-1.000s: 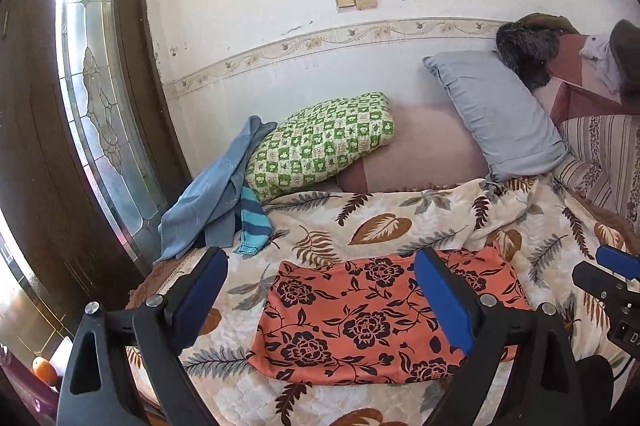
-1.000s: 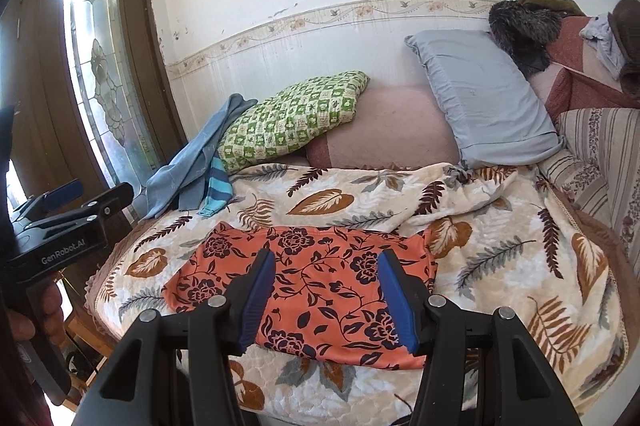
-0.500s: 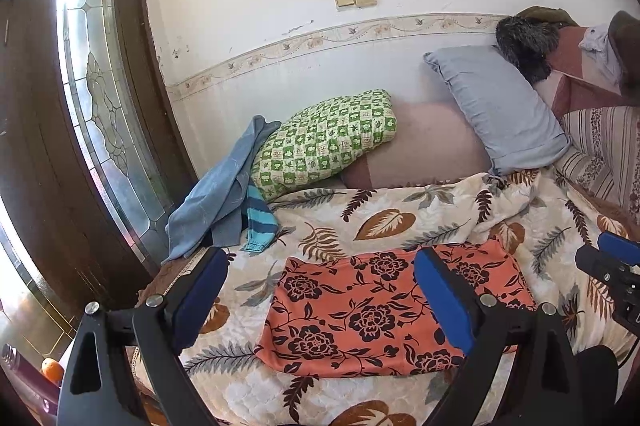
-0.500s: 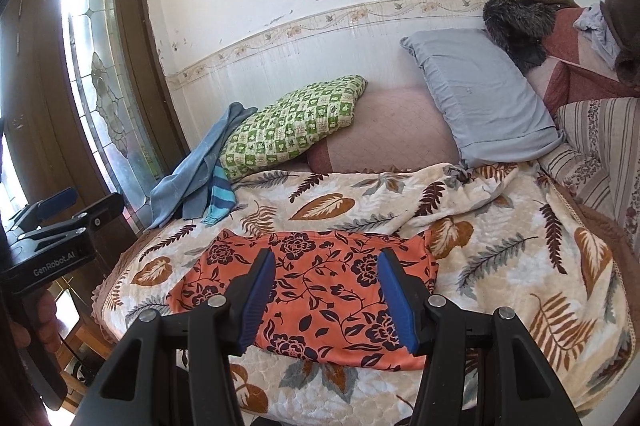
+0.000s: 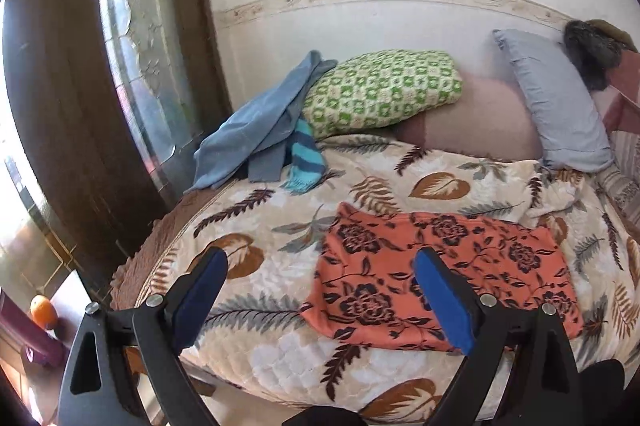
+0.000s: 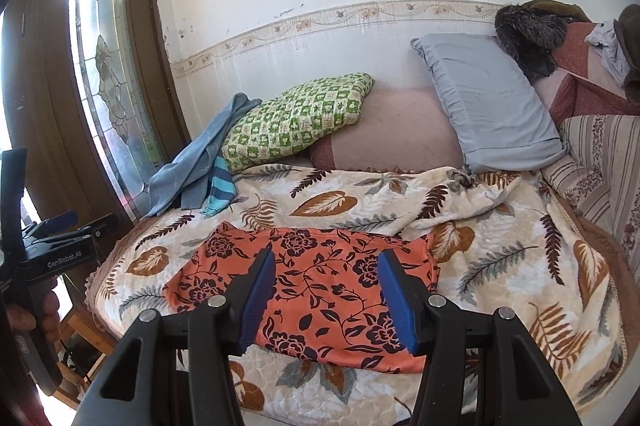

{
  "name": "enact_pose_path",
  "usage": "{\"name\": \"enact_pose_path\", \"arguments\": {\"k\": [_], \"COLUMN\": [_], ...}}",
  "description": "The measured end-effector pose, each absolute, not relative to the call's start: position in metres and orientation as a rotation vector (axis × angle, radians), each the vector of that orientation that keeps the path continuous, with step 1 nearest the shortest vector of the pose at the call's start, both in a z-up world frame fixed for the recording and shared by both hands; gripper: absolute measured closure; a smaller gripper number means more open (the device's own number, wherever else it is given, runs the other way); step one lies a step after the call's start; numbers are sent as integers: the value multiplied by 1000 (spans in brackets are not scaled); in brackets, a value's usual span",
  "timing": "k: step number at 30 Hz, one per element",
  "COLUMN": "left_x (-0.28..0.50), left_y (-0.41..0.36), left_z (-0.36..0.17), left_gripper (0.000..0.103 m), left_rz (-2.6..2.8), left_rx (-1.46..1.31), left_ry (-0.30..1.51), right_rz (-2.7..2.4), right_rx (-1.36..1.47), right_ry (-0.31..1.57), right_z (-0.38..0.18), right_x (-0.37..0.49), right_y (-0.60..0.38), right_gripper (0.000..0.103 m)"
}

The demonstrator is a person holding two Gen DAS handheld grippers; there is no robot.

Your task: Fold small clothes

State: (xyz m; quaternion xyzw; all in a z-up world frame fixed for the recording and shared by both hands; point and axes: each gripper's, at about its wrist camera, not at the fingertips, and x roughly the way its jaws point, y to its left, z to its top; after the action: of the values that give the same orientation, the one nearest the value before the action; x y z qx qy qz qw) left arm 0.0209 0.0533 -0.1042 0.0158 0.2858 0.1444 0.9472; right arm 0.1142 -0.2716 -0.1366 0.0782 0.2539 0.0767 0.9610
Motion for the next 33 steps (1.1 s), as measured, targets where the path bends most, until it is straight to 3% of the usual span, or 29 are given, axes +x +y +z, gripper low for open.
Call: {"name": "enact_pose_path", "arguments": {"k": [10,17,19,21,27,28,30,32,33], "left_x": [36,58,66,76,109,116,130,134,135], "left_y": [138,145,142,139,132,131,131,131,130], "left_z": [-229,-264,-270,-275,-276,-280,-293,-299,-299], "left_gripper": [8,9,10,16,21,26,66,69,76], "left_rz": [327,245,213,205,180,169,153,175,175], "left_rx": [-133,-280,-319,-340,-412,-437,-491,-519,-530], "left_ry": [874,928,935,949,909,921,971,953,940], "right_rz": [215,220,216,239,312,284,237,238,235], "right_rx": [136,18,-67,-75,26,44,129,204,217], "right_ry": [779,902,1055,953,859,853,855,826,805], "right_z": [-222,-298,-348,-342,-327,-327,-324,-316,-311], "right_x": [187,261,279,266,243,242,247,246,245], "right_y": [-218,-158,-146,-148,-197,-208,-230,-246,-252], "right_gripper": [48,50,50,49,49,49,49,49,49]}}
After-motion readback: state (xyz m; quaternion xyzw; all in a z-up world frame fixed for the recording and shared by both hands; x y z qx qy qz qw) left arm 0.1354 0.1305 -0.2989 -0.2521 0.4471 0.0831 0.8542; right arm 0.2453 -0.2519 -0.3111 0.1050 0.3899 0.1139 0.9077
